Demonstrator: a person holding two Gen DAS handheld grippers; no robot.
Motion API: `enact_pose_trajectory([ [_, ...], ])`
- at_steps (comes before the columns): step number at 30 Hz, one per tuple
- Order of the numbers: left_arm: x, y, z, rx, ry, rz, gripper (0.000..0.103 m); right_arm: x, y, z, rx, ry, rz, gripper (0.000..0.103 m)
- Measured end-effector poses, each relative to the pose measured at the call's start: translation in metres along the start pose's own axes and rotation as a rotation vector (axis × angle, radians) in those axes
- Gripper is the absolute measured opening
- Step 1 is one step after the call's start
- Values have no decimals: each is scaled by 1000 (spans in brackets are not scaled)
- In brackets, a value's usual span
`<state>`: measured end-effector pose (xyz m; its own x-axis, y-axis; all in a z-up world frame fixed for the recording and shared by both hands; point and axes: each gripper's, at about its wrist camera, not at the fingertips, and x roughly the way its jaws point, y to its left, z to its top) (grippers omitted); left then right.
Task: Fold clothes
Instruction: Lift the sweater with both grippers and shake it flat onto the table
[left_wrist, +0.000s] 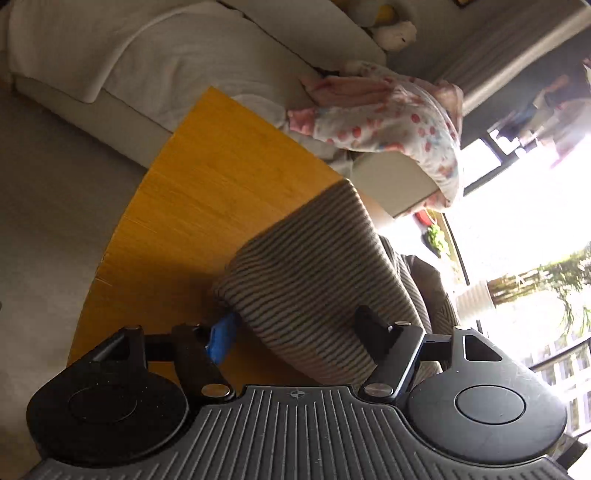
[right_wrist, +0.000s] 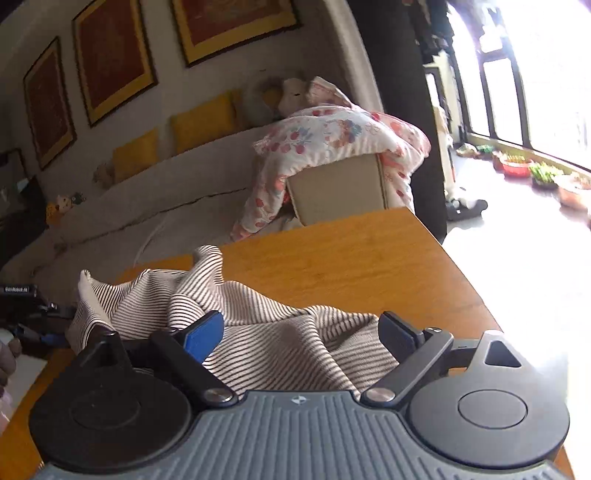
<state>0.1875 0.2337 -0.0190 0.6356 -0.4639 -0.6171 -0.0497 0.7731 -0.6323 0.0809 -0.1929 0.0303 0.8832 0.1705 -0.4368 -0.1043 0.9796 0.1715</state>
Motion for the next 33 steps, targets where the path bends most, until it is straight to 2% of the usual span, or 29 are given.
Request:
enact_pose_trajectory([
  [3, -28, -24, -18, 148, -21, -77, 92, 7, 45, 18, -174, 43, 113, 86],
  [6, -53, -51, -30, 255, -68, -163, 95, 34, 71, 18, -282, 122, 134, 84],
  [7, -61, -60, -33, 290, -84, -192, 96, 46, 74, 17, -317, 159, 124, 72],
  [8, -66, -70, -33, 321, -102, -210, 97, 58, 78, 16, -352, 195, 114, 47],
  [9, -70, -80, -33, 352, -120, -228, 99, 68, 79, 18, -400, 220, 98, 34],
  [10, -75, -89, -33, 383, -139, -246, 100, 76, 79, 21, -459, 235, 75, 24],
  [13, -72, -114, -31, 426, -160, -310, 103, 108, 65, 36, -540, 224, -21, 15],
  [17, -14, -142, -53, 443, -25, -442, 103, 152, 43, 58, -624, 195, -157, 14],
  [19, 31, -152, -73, 466, 73, -414, 103, 174, 32, 69, -665, 180, -225, 14],
  [21, 65, -157, -93, 503, 132, -311, 103, 192, 20, 75, -692, 174, -281, 15],
  [25, 92, -151, -119, 606, 111, -211, 103, 209, -11, 58, -667, 216, -319, 17],
  [27, 90, -153, -124, 641, 113, -198, 103, 195, -26, 65, -551, 205, -295, 28],
  [28, 88, -153, -127, 658, 115, -192, 103, 183, -33, 71, -481, 190, -276, 39],
  [29, 87, -153, -128, 667, 114, -188, 103, 168, -37, 74, -423, 175, -249, 45],
  [32, 82, -153, -130, 691, 110, -175, 103, 114, -42, 73, -326, 161, -152, 57],
  [33, 80, -152, -131, 699, 109, -170, 103, 94, -42, 70, -311, 164, -121, 57],
])
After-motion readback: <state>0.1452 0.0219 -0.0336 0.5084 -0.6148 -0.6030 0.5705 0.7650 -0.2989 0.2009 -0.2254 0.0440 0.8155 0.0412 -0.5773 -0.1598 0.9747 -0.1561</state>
